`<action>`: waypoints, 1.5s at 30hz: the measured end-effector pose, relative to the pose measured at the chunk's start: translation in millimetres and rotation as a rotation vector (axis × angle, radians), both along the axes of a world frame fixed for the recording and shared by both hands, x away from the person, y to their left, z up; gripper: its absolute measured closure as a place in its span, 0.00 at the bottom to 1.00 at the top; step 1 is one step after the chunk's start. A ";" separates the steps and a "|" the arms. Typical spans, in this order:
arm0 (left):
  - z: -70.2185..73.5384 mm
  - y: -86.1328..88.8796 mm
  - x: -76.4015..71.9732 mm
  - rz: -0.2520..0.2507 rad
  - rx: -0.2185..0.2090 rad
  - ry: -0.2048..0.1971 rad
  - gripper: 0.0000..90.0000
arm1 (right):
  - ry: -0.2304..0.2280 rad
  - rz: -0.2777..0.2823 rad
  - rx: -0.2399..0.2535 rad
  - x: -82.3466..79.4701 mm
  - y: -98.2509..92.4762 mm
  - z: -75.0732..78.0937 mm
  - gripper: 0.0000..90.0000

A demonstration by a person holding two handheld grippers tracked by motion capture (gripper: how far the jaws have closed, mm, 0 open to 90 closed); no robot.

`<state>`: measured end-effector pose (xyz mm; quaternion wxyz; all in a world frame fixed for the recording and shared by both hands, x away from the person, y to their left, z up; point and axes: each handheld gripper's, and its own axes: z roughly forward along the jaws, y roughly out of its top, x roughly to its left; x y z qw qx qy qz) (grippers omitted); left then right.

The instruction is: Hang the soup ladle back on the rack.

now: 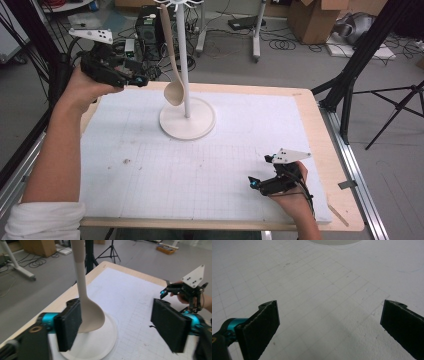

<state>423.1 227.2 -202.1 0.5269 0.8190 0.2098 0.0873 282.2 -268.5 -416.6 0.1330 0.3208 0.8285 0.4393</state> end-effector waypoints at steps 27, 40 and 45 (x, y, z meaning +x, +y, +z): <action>-71.7 -14.4 -53.8 -0.086 -0.027 0.026 0.07 | 0.013 0.009 -0.008 0.2 3.7 -1.4 0.01; -121.6 -17.1 -80.3 -0.107 -0.097 0.048 0.03 | 0.017 0.005 -0.005 0.5 3.5 -2.6 0.01; -135.5 -13.5 -89.7 -0.101 -0.129 0.037 0.02 | 0.011 0.004 -0.003 1.1 3.1 -3.2 0.01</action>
